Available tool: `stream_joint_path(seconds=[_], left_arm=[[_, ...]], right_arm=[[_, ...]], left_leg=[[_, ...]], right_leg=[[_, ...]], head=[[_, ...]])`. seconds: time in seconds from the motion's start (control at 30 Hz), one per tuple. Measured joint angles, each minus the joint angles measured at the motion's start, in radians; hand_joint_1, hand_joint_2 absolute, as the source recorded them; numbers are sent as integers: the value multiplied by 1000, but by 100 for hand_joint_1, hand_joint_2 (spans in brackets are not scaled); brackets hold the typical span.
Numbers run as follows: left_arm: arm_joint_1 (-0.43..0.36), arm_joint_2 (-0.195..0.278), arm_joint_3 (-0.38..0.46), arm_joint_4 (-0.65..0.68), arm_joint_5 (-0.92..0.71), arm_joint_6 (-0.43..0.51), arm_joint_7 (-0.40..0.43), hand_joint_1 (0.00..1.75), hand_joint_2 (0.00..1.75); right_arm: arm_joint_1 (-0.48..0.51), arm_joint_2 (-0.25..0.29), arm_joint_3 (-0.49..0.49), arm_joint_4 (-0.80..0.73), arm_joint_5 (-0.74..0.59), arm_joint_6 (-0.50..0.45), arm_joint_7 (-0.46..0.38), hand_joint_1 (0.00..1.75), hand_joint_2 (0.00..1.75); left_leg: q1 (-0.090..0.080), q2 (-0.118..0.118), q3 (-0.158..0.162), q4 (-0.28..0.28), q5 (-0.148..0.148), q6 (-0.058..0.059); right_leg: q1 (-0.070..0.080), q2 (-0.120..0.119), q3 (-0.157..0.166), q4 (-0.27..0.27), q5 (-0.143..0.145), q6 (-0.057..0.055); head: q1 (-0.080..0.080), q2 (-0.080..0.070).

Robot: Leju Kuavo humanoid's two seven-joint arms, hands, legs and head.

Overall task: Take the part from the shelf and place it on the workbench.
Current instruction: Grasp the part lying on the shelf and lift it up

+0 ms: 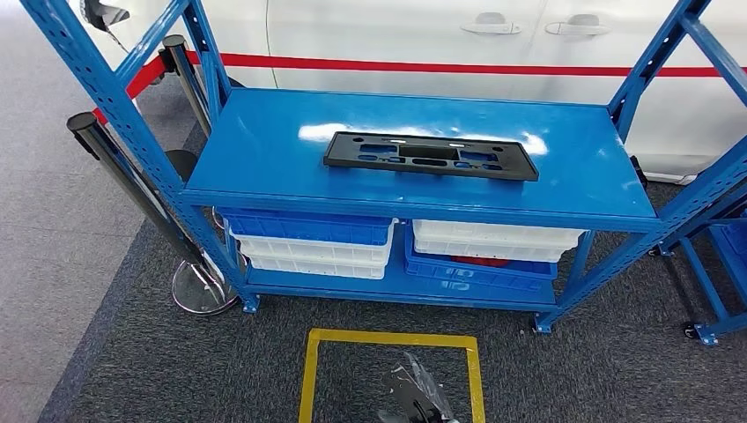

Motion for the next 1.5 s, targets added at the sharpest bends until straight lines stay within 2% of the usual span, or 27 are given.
stream_joint_path(seconds=[0.37, 1.0, 1.13, 1.37, 1.5], left_arm=[[-4, -1, 14, 4, -73, 9, -7, 0, 175], [-16, -4, 38, 16, -185, 18, -10, 0, 175], [-18, -5, 47, 19, -205, 18, -16, 0, 0], [-21, -8, 93, 20, -205, -3, -63, 0, 0], [-26, -8, 128, 26, -195, -48, -85, 0, 0]], right_arm=[[-73, -33, -48, -146, 370, -33, 101, 0, 175], [-228, -182, -31, -419, 931, -101, 429, 0, 175], [-260, -213, -27, -474, 1052, -122, 499, 0, 175], [-287, -253, -26, -577, 1246, -157, 594, 0, 175], [-289, -266, -34, -641, 1357, -180, 618, 0, 175]], left_leg=[[0, 0, 0, 0, 0, 0], [0, 0, 0, 1, 0, 0], [0, 0, 0, 1, 1, 0], [0, 0, -1, 1, 1, 0], [-3, 0, -2, 4, 0, 1]], right_leg=[[0, 0, 0, 0, 0, 0], [0, 0, 0, 0, 1, 0], [0, 0, 0, 0, 1, 0], [0, 0, -1, 0, 1, 0], [-4, 0, -1, -1, 2, 2]], head=[[0, 0], [0, 0], [0, 0], [0, 0], [0, 0]])
